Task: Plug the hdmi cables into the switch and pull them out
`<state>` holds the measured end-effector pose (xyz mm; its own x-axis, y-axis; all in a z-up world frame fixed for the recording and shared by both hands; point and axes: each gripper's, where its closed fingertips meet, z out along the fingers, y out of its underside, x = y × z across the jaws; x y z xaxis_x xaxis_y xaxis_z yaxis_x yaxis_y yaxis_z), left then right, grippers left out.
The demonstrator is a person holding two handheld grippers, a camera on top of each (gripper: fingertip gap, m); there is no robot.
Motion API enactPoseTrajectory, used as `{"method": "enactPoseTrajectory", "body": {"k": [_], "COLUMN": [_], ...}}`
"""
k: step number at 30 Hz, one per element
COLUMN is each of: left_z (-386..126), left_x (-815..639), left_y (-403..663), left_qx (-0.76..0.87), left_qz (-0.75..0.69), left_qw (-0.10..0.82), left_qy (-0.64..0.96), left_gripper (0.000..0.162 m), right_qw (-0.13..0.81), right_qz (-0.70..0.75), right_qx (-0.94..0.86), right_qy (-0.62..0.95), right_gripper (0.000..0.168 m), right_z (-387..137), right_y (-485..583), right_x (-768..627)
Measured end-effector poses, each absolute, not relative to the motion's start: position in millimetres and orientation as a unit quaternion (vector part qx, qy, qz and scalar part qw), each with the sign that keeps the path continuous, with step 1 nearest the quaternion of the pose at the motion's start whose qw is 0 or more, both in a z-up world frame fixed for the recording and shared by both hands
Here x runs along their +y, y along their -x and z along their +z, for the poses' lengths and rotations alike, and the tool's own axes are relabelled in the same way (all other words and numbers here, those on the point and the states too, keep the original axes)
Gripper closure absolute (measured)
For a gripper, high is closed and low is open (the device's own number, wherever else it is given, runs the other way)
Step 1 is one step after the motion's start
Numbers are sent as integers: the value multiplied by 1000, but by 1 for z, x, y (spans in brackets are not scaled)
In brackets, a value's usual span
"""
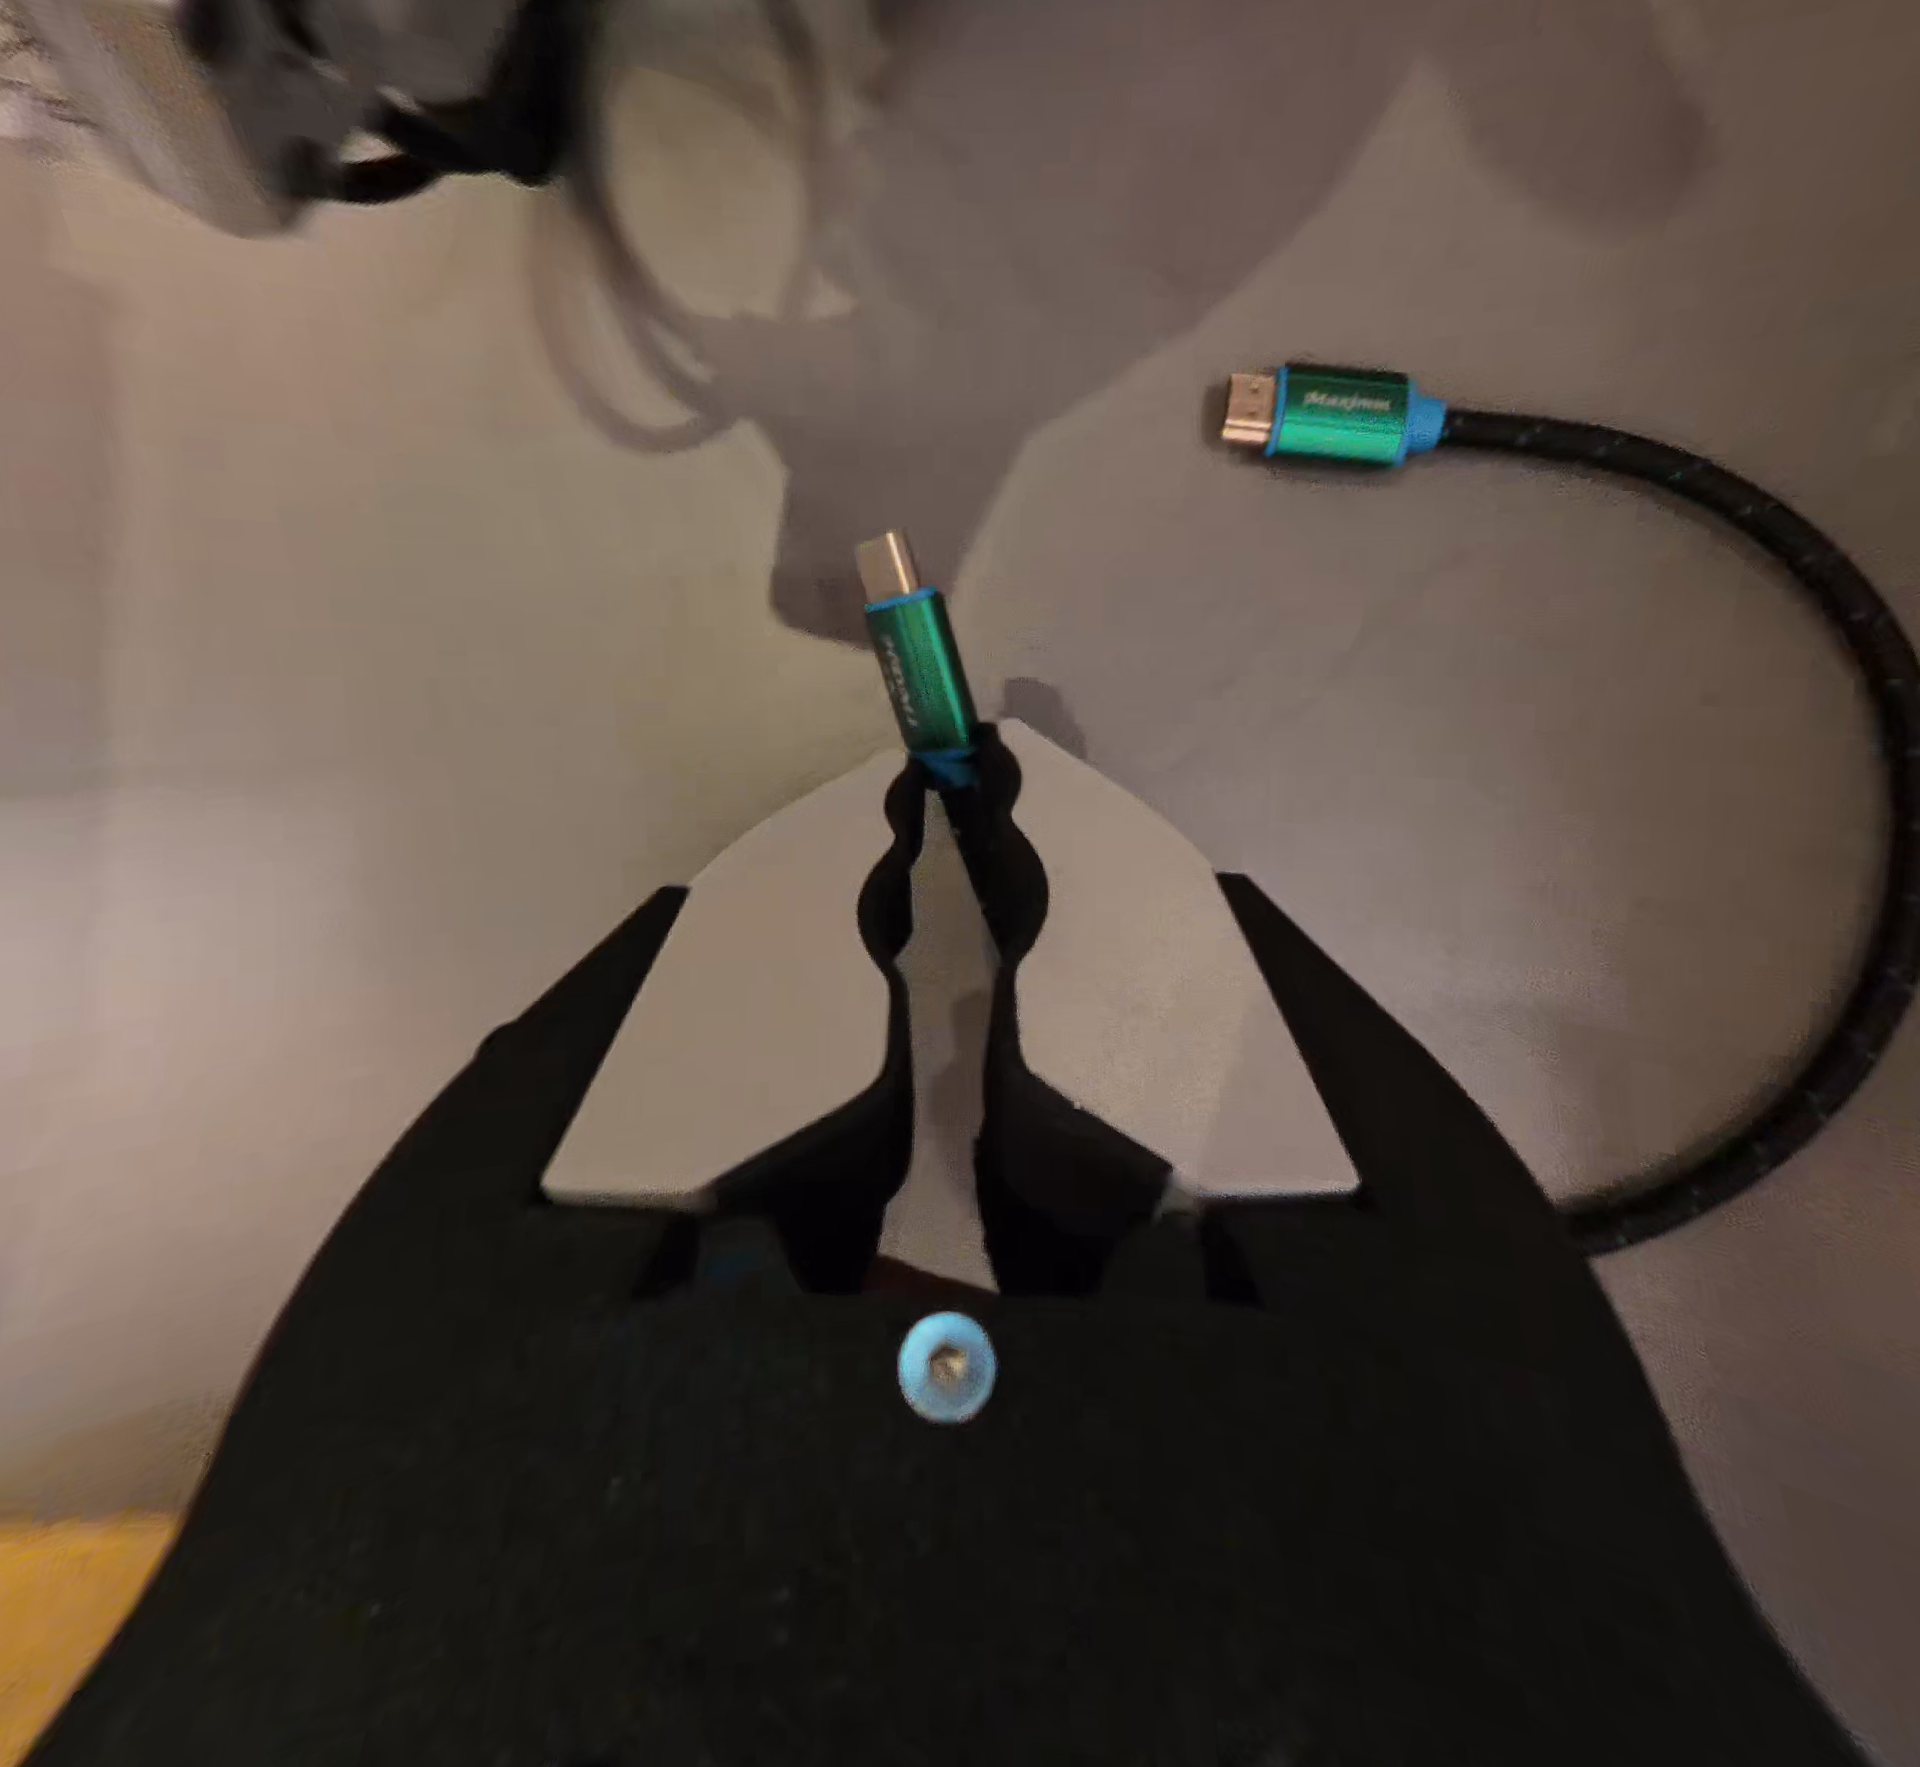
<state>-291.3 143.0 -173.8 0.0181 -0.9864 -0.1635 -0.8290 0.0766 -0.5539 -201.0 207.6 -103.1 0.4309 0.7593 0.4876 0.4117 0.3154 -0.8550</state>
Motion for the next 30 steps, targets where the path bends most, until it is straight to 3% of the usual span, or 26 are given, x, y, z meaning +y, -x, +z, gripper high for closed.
{"method": "enactPoseTrajectory", "body": {"k": [4, 8, 13, 21, 27, 30], "left_z": [-170, -175, -172, -94, -88, -108], "left_x": [158, 152, 128, 109, 108, 115], "left_y": [314, 312, 294, 282, 296, 310], "left_qx": [663, 558, 378, 183, 204, 234], "left_qz": [-7, -52, -294, -658, -634, -539], "left_qw": [296, 322, 299, 263, 291, 310], "left_qy": [688, 763, 825, 681, 687, 748], "left_gripper": [152, 151, 151, 151, 151, 151], "right_qw": [620, 618, 618, 620, 620, 619], "right_qz": [89, 79, 87, 113, 125, 124], "right_qx": [-533, -542, -541, -533, -524, -526], "right_qy": [568, 564, 563, 565, 570, 570], "right_gripper": [147, 147, 147, 147, 147, 147], "right_z": [-110, -114, -112, -106, -103, -104], "right_y": [205, 210, 211, 211, 208, 209], "right_x": [209, 206, 204, 201, 202, 202]}}
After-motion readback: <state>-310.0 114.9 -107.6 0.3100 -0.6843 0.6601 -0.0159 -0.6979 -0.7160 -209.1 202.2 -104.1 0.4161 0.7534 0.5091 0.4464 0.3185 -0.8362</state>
